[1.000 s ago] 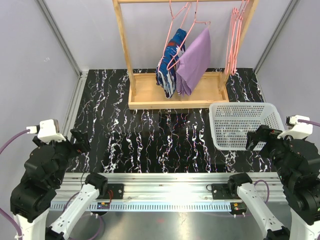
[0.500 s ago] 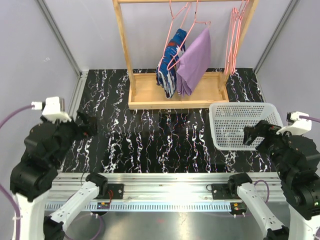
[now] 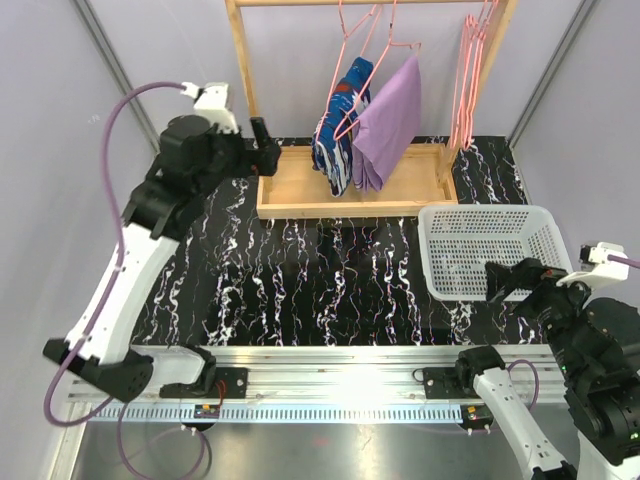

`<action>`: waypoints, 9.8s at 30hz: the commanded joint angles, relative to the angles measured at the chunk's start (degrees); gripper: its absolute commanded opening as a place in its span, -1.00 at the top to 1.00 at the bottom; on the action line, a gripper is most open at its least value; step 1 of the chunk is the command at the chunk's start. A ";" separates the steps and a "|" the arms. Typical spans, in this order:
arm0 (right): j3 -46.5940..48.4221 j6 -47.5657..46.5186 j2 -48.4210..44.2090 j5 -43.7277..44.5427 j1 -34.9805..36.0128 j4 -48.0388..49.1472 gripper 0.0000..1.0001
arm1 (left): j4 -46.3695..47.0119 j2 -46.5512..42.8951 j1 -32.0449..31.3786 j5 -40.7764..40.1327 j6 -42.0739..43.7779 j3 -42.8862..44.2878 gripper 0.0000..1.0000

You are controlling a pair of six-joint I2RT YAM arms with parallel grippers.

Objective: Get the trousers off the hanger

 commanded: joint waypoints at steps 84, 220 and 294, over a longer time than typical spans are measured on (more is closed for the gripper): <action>-2.29 -0.46 1.28 -45.55 1.52 13.44 -0.99 | 5.14 13.34 -3.68 -7.26 3.41 29.28 1.00; -8.44 -51.34 45.41 30.13 70.69 94.49 -0.77 | -5.86 -7.41 -39.19 -41.98 -40.64 11.52 1.00; 23.02 -64.61 35.48 44.18 70.69 81.75 1.00 | -15.88 -19.36 -25.75 -36.97 -35.36 -25.56 1.00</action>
